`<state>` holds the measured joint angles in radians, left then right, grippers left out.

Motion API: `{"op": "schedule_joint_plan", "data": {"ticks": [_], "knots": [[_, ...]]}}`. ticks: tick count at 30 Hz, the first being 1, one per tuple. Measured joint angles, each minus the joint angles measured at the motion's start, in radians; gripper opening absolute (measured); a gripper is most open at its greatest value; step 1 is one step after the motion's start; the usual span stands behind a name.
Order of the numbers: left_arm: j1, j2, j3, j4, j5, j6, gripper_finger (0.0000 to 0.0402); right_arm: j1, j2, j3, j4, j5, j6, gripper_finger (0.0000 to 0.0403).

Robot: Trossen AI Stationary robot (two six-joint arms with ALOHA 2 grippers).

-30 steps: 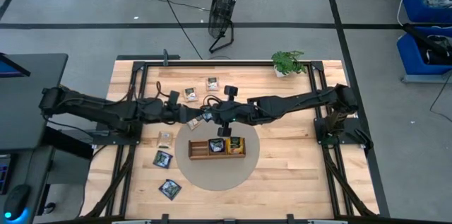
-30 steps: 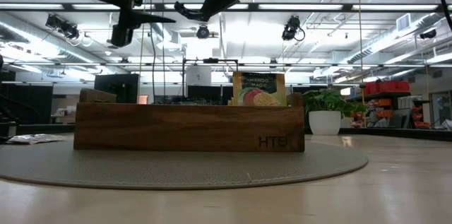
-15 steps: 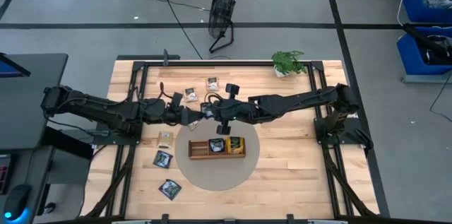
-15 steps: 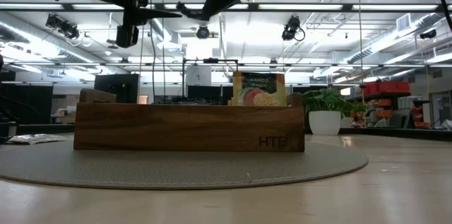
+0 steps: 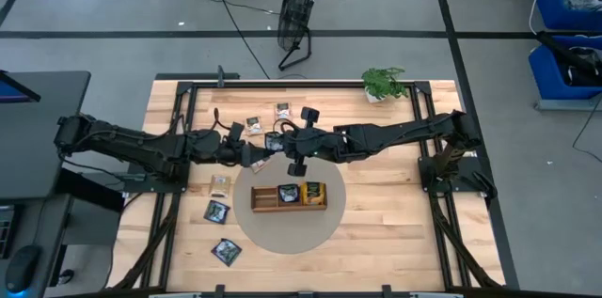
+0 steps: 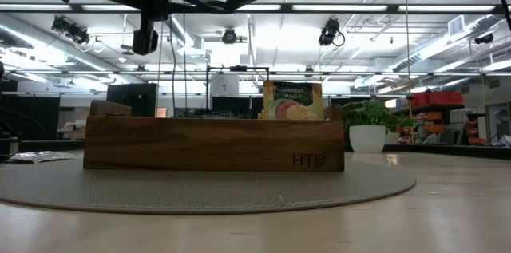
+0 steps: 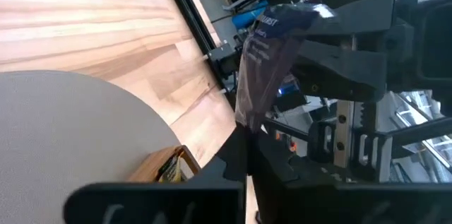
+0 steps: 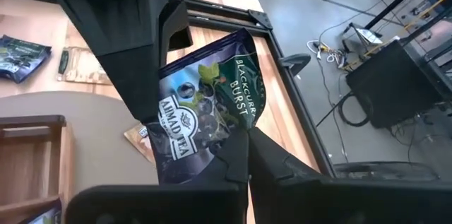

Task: Pick & Place Tea
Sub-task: Put the violet tea bag into the middle section of the wooden organizer

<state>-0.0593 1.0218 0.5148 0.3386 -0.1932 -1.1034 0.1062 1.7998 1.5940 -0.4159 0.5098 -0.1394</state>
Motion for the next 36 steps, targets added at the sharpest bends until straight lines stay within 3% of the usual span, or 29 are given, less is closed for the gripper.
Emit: {"op": "schedule_joint_plan", "data": {"ticks": [7, 15, 23, 26, 32, 36], "knots": [[0.0, -0.001, 0.0, 0.003, 0.08, 0.017, 0.0004, -0.003, -0.038, 0.0, -0.026, -0.036, -0.052, 0.0], [0.004, -0.003, 0.003, 0.007, 0.101, 0.056, 0.0002, -0.017, -0.084, -0.002, -0.03, -0.103, -0.045, 0.0005], [-0.002, -0.001, -0.001, -0.044, 0.13, 0.103, 0.0002, -0.059, -0.139, 0.0, -0.034, -0.242, 0.12, 0.007], [-0.009, 0.001, -0.002, -0.077, 0.124, 0.125, 0.0002, -0.097, -0.169, 0.0, -0.052, -0.37, 0.21, 0.0107], [-0.019, 0.0, -0.002, -0.064, 0.122, 0.178, 0.0002, -0.223, -0.18, 0.0, -0.071, -0.78, 0.492, 0.0177], [-0.019, 0.0, -0.002, -0.061, 0.119, 0.194, 0.0002, -0.284, -0.156, 0.0, -0.085, -0.976, 0.614, 0.0211]]}}
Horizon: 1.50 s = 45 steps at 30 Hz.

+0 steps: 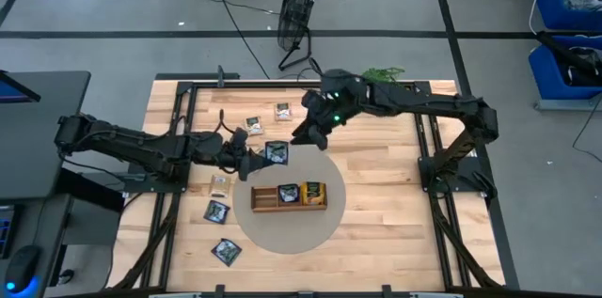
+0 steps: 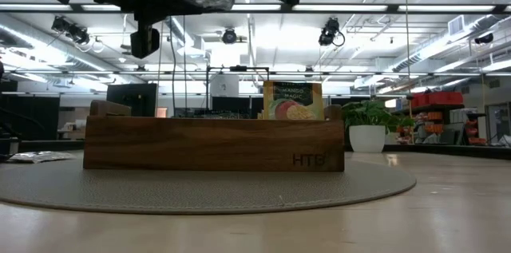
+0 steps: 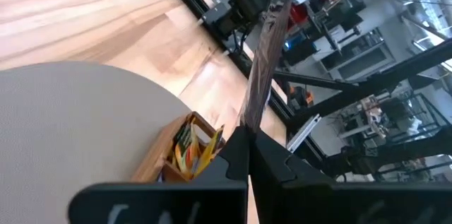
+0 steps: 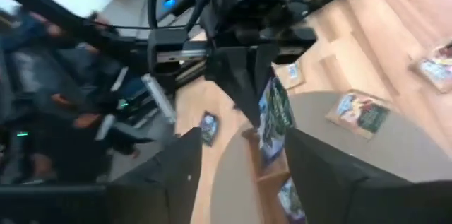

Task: Pick & Place Tea
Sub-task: Put the violet tea bag into the middle section of the wooden organizer

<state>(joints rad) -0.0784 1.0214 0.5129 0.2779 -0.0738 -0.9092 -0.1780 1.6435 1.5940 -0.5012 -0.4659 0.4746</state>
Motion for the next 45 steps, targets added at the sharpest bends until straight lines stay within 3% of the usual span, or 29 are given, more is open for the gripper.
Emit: {"op": "schedule_joint_plan", "data": {"ticks": [8, 19, 26, 32, 39, 45], "knots": [[0.0, 0.0, 0.001, 0.02, 0.0, 0.002, 0.0002, -0.015, 0.055, -0.001, 0.042, -0.024, 0.023, 0.0235], [0.001, 0.0, 0.002, 0.022, -0.001, 0.003, 0.0002, 0.004, 0.118, -0.001, 0.123, -0.078, 0.078, 0.0218], [0.001, 0.0, 0.002, 0.023, -0.002, 0.002, 0.0002, 0.002, 0.13, -0.001, 0.125, -0.042, 0.069, 0.0196], [0.001, 0.0, 0.002, 0.023, -0.001, -0.001, 0.0002, 0.002, 0.133, -0.001, 0.126, -0.019, 0.061, 0.0143], [0.001, 0.0, 0.002, 0.024, -0.002, -0.002, 0.0002, 0.002, 0.133, -0.001, 0.148, -0.013, 0.027, 0.0017], [0.002, 0.0, 0.002, 0.023, -0.003, -0.003, 0.0002, 0.003, 0.132, -0.001, 0.144, -0.004, 0.011, 0.0004]]}}
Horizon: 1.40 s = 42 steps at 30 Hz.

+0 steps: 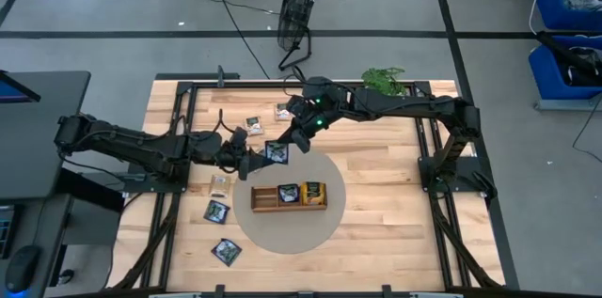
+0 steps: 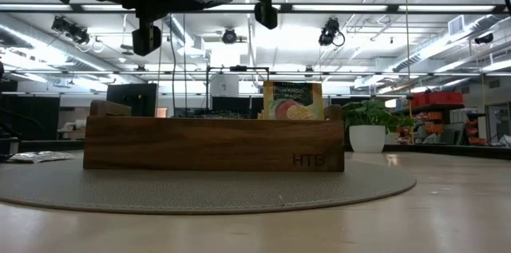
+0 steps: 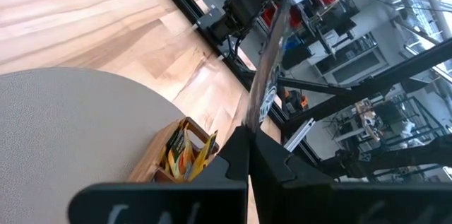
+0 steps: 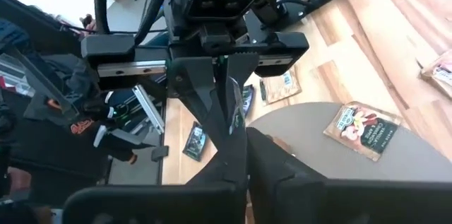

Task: Pick & Place Tea
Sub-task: Put the violet tea bag into the middle section of the wooden organizer

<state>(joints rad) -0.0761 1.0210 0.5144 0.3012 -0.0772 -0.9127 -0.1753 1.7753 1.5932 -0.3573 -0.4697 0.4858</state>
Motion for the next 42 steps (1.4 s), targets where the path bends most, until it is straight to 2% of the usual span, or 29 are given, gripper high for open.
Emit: {"op": "schedule_joint_plan", "data": {"ticks": [5, 14, 18, 23, 30, 42], "knots": [[0.001, 0.0, 0.001, 0.006, -0.016, 0.007, 0.0022, 0.002, -0.026, 0.0, -0.034, 0.044, -0.047, 0.0002], [0.04, -0.015, 0.002, -0.029, 0.026, 0.005, 0.0154, 0.013, -0.106, 0.0, -0.118, 0.165, -0.205, 0.0001], [0.077, -0.064, 0.0, -0.11, 0.066, 0.004, 0.0189, 0.048, -0.125, 0.0, -0.188, 0.251, -0.29, 0.0001], [0.135, -0.172, 0.0, -0.227, 0.067, 0.016, 0.0198, 0.121, -0.113, -0.001, -0.216, 0.337, -0.363, 0.0], [0.209, -0.343, 0.0, -0.287, 0.054, 0.086, 0.0188, 0.196, -0.087, 0.0, -0.2, 0.475, -0.398, 0.0], [0.307, -0.51, 0.0, -0.296, 0.044, 0.089, 0.0188, 0.276, 0.049, 0.0, -0.11, 0.507, -0.478, 0.0]]}}
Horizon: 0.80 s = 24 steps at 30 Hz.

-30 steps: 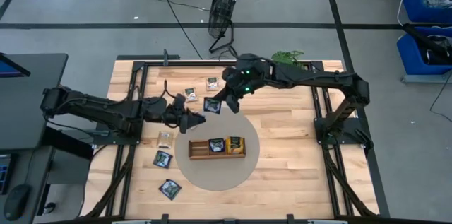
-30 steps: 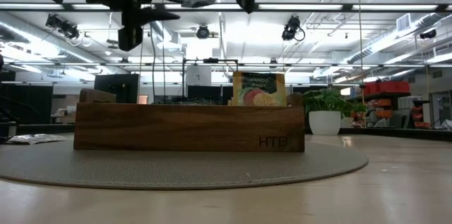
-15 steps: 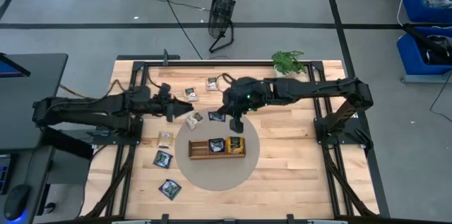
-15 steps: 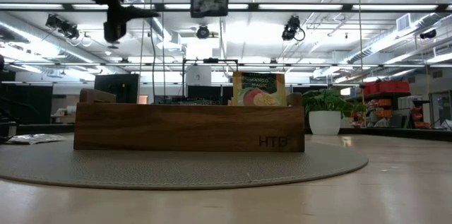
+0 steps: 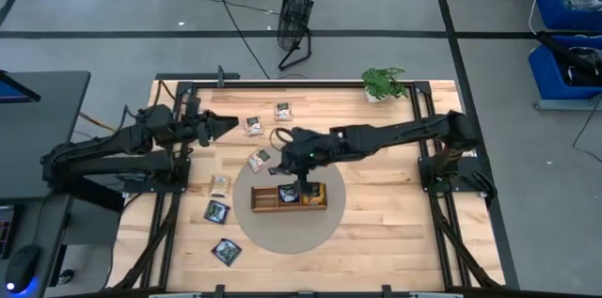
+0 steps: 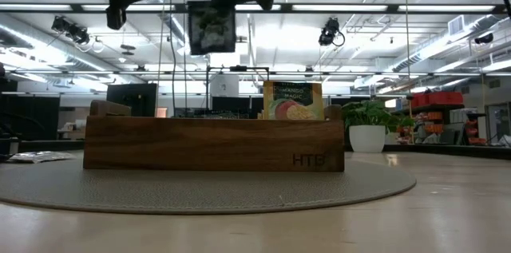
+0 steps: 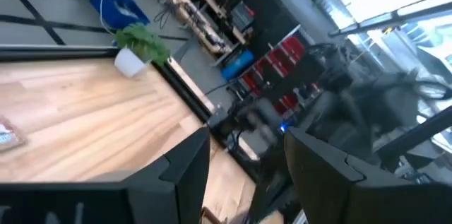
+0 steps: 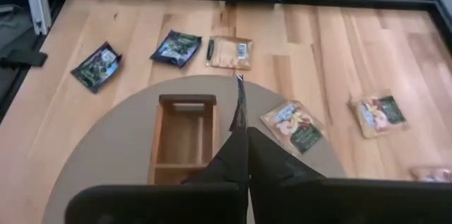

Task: Pick & Place Tea
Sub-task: Put the violet tea bag into the middle section of the wooden organizer

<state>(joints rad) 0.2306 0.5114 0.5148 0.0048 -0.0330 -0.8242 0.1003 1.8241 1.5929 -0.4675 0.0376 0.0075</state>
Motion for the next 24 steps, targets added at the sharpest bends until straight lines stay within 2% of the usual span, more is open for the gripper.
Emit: {"op": "schedule_joint_plan", "data": {"ticks": [8, 15, 24], "knots": [[0.004, -0.023, 0.0, -0.003, 0.001, -0.001, 0.0188, 0.041, 0.05, -0.008, -0.006, -0.003, 0.034, 0.0], [0.004, -0.023, 0.0, -0.004, 0.001, -0.001, 0.0188, 0.086, 0.048, -0.116, 0.108, 0.009, 0.089, 0.0], [0.004, -0.023, 0.0, -0.004, 0.001, -0.003, 0.0188, 0.091, 0.046, -0.237, 0.215, 0.045, 0.108, 0.0]]}}
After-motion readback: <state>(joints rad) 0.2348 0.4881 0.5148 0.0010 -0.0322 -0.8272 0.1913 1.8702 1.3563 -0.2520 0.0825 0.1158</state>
